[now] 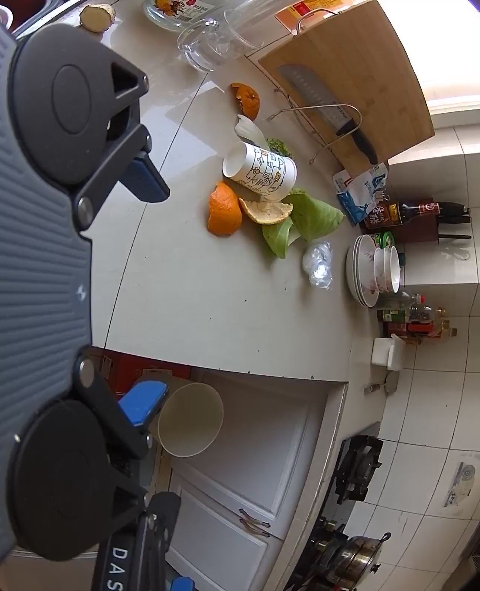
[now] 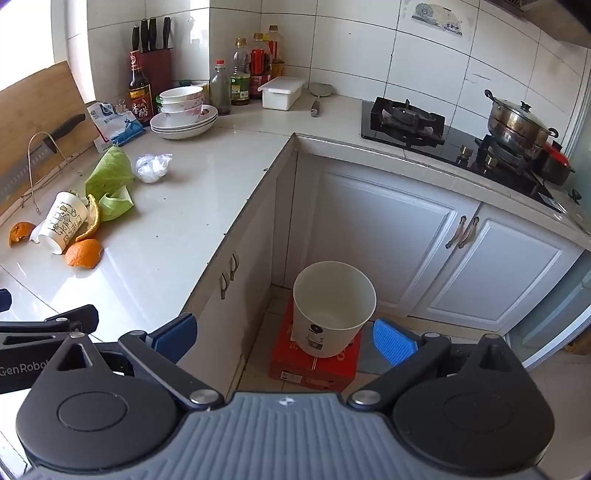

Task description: Collect trash

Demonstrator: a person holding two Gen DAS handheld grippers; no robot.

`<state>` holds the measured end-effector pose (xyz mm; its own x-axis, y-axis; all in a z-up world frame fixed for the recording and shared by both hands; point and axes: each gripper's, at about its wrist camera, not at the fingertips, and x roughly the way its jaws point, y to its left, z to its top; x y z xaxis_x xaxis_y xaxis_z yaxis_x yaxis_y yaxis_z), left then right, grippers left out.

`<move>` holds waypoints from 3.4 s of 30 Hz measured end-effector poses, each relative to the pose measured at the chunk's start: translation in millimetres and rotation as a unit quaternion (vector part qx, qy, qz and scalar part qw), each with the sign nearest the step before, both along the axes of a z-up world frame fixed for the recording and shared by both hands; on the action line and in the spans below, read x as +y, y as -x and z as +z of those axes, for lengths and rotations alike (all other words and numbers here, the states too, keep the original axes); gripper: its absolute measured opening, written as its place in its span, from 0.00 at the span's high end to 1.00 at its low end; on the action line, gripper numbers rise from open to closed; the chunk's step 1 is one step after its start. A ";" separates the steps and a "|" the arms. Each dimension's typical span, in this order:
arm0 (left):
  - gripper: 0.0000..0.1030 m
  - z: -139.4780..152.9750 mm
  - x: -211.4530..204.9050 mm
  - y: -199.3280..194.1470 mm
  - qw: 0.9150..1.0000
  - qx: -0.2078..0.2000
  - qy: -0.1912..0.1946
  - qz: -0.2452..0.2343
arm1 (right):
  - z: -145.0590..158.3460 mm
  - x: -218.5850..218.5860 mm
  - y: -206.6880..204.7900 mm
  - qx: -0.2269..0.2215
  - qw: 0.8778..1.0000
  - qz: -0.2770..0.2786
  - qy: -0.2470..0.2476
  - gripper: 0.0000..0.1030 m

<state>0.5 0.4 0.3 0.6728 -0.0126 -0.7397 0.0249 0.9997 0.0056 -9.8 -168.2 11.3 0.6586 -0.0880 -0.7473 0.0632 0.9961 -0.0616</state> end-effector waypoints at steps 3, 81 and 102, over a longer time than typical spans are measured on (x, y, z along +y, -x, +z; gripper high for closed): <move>0.01 -0.3 0.2 0.2 1.000 -0.003 -0.003 0.000 | -1.2 1.6 0.7 -0.002 1.000 0.000 0.001 0.00; 0.01 2.6 -3.0 0.6 1.000 -0.004 -0.006 -0.001 | 5.5 -4.3 5.0 -0.009 1.000 -0.002 0.004 0.00; 0.01 3.6 -3.9 -0.9 1.000 -0.006 -0.003 0.005 | 7.0 -4.0 1.3 -0.012 1.000 0.004 0.005 0.00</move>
<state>1.3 -3.5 3.9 0.6818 -0.0016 -0.7316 0.0152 0.9998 0.0119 -11.1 -172.3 18.3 0.6770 -0.0896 -0.7306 0.0570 0.9960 -0.0694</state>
